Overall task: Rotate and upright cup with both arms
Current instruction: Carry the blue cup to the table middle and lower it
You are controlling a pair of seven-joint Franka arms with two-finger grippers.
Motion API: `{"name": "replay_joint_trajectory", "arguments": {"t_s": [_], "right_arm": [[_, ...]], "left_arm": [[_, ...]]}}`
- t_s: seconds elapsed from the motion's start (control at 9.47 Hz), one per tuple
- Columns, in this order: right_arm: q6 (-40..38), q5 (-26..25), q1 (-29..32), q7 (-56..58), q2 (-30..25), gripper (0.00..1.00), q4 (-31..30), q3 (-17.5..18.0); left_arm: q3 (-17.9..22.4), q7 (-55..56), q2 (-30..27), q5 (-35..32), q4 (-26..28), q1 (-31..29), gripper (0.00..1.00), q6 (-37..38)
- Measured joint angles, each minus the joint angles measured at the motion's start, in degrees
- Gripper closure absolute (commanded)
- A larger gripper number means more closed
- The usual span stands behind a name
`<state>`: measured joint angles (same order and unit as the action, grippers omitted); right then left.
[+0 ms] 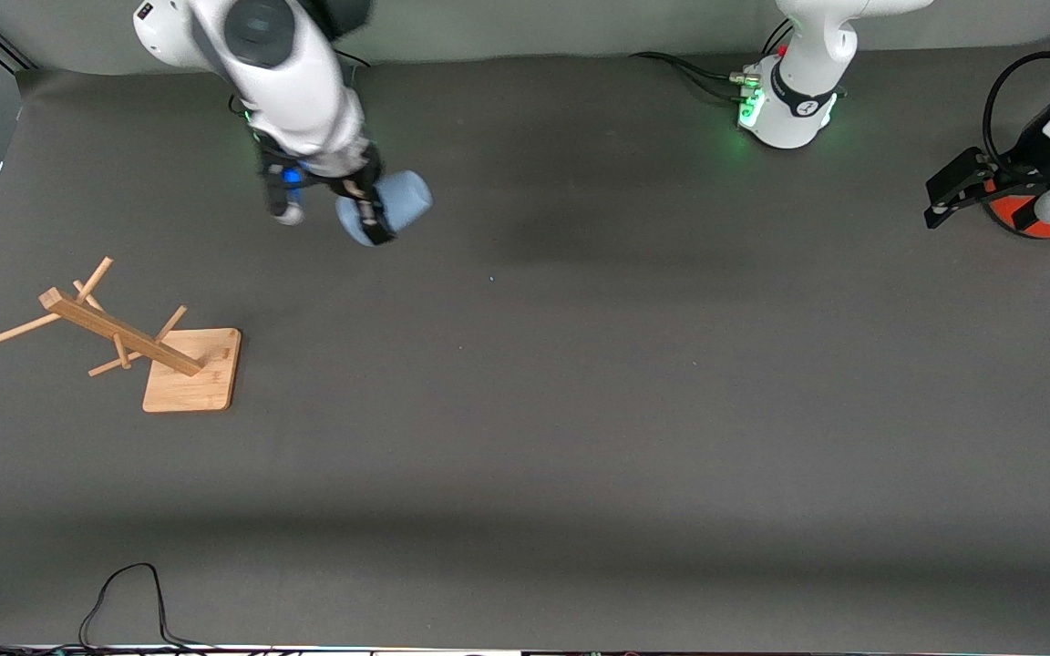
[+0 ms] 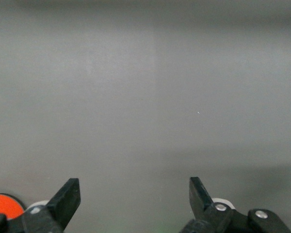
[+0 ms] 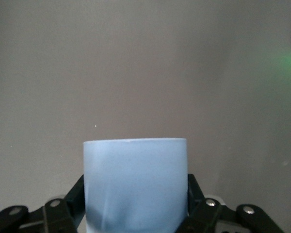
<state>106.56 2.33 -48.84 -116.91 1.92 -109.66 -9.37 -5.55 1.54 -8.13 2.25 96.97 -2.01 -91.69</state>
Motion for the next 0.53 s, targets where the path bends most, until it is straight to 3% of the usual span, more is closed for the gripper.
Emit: {"name": "replay_joint_trajectory", "arguments": {"t_s": [0.53], "right_arm": [[1.66,0.02,-9.81,-19.87,25.67,0.46,19.11,0.07]], "left_arm": [[0.05,0.0,0.04,0.0,0.02,-0.07,0.0,0.09]]}}
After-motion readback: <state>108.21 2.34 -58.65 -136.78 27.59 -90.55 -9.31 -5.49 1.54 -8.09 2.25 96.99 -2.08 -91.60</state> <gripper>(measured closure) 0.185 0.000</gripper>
